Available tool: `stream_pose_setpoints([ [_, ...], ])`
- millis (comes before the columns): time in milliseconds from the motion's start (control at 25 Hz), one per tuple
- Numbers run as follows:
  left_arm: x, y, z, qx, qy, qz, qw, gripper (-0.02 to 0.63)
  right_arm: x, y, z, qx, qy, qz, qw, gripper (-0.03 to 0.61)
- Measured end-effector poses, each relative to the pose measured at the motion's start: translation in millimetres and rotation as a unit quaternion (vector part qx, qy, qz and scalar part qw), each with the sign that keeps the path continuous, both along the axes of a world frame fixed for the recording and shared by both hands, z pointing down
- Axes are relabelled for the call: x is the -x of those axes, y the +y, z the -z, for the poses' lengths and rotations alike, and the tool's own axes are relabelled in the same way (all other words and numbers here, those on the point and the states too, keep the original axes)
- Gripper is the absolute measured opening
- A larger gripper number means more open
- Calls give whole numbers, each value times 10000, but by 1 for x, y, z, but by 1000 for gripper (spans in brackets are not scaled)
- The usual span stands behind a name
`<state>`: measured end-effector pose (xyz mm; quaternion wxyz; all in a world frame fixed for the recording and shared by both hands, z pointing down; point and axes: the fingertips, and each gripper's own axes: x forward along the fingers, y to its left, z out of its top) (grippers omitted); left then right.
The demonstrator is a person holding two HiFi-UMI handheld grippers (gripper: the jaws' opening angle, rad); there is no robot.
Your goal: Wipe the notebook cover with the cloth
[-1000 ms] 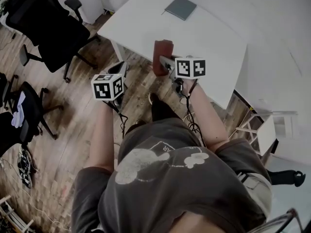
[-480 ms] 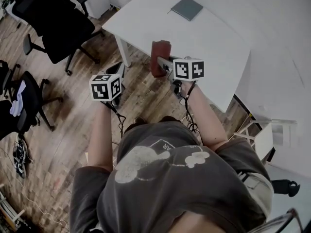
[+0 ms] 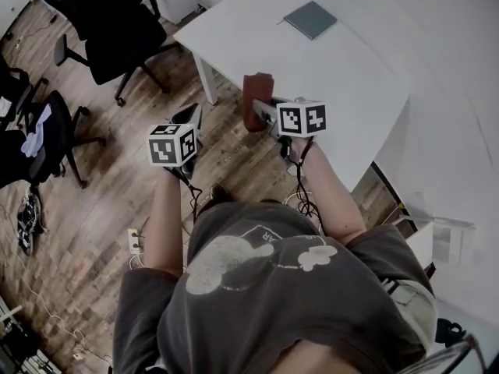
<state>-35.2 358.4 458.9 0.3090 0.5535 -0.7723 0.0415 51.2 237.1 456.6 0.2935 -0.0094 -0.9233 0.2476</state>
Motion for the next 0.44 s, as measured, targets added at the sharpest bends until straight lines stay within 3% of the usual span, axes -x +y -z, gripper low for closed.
stream_pose_setpoints([
  [440, -75, 18, 1, 13, 45, 522, 9986, -6, -61, 18, -10, 169, 49, 555, 9983, 78],
])
